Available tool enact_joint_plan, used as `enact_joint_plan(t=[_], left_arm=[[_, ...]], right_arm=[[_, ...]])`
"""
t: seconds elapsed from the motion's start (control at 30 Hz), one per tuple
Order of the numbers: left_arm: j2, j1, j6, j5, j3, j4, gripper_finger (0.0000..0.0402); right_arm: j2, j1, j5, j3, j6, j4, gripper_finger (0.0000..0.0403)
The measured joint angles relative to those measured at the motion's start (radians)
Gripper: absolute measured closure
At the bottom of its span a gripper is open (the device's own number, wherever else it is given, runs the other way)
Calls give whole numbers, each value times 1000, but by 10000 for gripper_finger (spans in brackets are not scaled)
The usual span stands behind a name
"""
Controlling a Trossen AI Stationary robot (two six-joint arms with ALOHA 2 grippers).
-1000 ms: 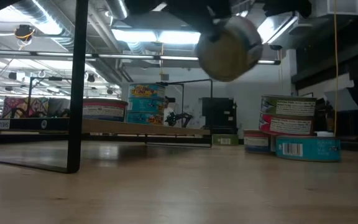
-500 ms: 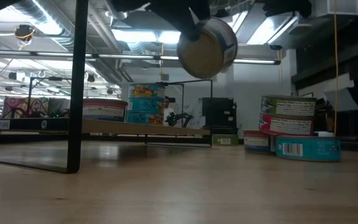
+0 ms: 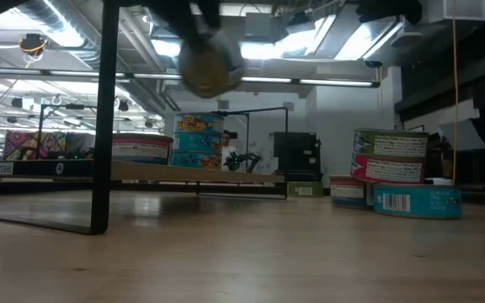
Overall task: Stack canned seafood by type on shelf
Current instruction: Stack the blue tuna can on top of the blue tuna can on the shelf
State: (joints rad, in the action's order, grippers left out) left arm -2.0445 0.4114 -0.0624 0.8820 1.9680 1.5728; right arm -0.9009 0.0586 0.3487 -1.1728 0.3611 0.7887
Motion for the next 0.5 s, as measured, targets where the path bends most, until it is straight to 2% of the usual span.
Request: enact_joint_plan(t=[0.3, 0.5], left_arm=[[28, -18, 134, -14, -49, -1, 199], [34, -23, 123, -17, -49, -3, 199]], right_arm=[[0, 0, -1, 0, 0, 8, 290], [0, 1, -1, 0, 0, 34, 290]])
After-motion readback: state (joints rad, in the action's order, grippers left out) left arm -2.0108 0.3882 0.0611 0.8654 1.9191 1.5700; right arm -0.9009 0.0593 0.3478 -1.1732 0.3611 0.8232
